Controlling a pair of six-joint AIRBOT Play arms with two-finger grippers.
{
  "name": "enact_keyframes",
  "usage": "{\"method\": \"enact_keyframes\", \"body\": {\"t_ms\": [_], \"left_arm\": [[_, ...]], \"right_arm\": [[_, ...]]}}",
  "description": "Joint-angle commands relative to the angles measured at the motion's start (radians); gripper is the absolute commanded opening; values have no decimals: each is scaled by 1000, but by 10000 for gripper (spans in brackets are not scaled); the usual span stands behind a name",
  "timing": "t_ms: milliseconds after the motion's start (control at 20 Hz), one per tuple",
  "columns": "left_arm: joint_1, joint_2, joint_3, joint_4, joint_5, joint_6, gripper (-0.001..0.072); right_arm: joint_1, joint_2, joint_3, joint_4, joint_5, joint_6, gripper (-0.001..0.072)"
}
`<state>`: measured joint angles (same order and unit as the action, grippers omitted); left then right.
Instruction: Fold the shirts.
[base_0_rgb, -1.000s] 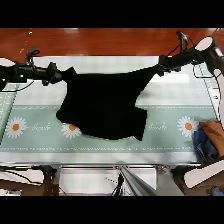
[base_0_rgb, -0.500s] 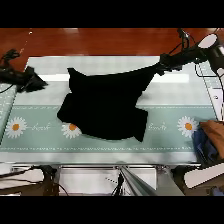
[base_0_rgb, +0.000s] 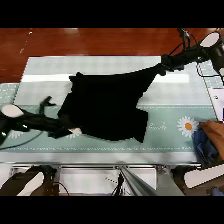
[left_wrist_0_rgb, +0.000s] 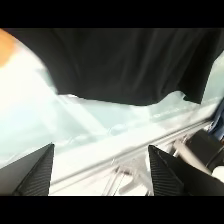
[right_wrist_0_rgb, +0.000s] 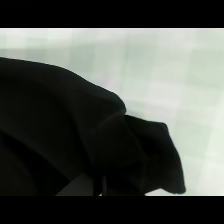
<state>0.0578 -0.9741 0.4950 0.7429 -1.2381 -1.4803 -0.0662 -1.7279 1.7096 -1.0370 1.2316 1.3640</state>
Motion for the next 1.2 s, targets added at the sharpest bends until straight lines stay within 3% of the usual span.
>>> {"method": "enact_keyframes", "body": {"t_ms": [0,300,500,600,800,850,900,950,1150], "left_arm": [[-158,-3,-135,-142,258,-23,673],[-197,-135,-135,-146,352,-32,673],[-198,-178,-135,-215,474,-32,630],[-197,-185,-135,-262,541,-32,380],[-197,-187,-135,-308,620,-36,359],[-197,-187,-135,-310,622,-36,253],[-197,-187,-135,-310,622,-32,103],[-197,-187,-135,-310,622,-24,48],[-197,-187,-130,-310,591,43,33]], "right_arm": [[0,1,0,-1,18,-19,31],[0,1,0,-2,18,-50,32],[0,1,0,-1,18,-60,32],[0,1,0,-1,19,-60,31],[0,1,0,0,19,-60,32],[0,1,0,0,18,-60,31],[0,1,0,0,19,-59,31],[0,1,0,0,19,-58,31],[0,1,0,11,21,-56,31]]}}
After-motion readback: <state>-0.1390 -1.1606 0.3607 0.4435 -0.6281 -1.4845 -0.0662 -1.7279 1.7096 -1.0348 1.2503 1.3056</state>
